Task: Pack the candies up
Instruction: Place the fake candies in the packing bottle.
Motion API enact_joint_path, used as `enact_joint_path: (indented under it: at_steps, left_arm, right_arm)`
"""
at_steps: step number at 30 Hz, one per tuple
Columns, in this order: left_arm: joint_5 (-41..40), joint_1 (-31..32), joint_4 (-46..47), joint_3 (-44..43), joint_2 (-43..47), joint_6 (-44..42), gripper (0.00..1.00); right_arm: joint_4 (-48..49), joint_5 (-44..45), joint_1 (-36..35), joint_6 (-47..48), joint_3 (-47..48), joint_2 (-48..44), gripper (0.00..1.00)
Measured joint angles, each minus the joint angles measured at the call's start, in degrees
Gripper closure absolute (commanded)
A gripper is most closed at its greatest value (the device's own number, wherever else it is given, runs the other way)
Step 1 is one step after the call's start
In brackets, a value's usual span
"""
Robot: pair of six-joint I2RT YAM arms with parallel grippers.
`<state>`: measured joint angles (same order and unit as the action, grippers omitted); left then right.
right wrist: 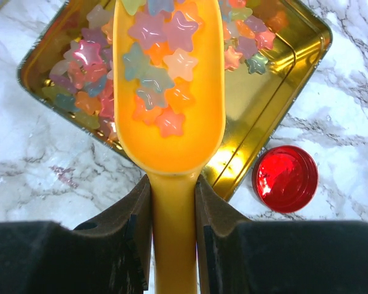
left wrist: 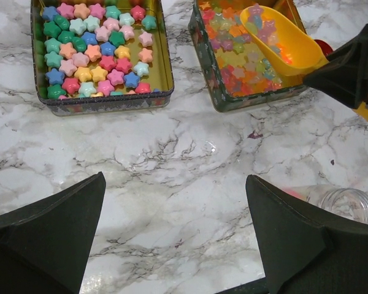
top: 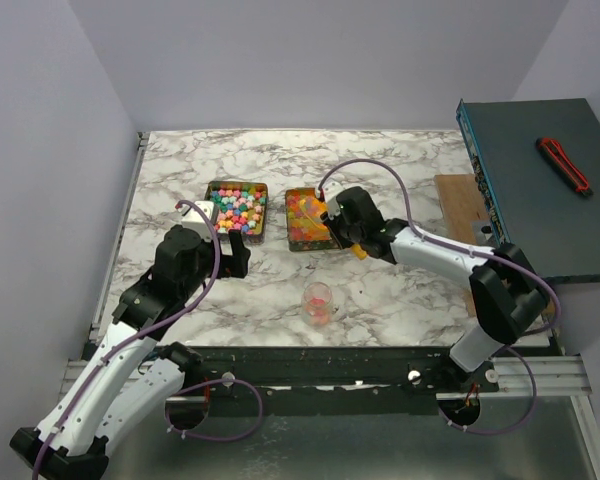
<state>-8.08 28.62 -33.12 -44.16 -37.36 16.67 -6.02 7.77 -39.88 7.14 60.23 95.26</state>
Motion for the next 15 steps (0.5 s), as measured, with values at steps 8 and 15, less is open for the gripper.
enact_joint_path:
  at_steps: [8,15]
  left_arm:
    - [-0.15,0.00,0.02,0.07,0.00,-0.02,0.01]
    - [-0.35,0.00,0.02,0.09,0.17,-0.02,0.01]
  right_arm:
    - [0.50,-1.49,0.00,-0.04,-3.41,-9.09,0.99]
    - [-1.11,-1.73,0.15,0.02,-2.49,-11.23,0.99]
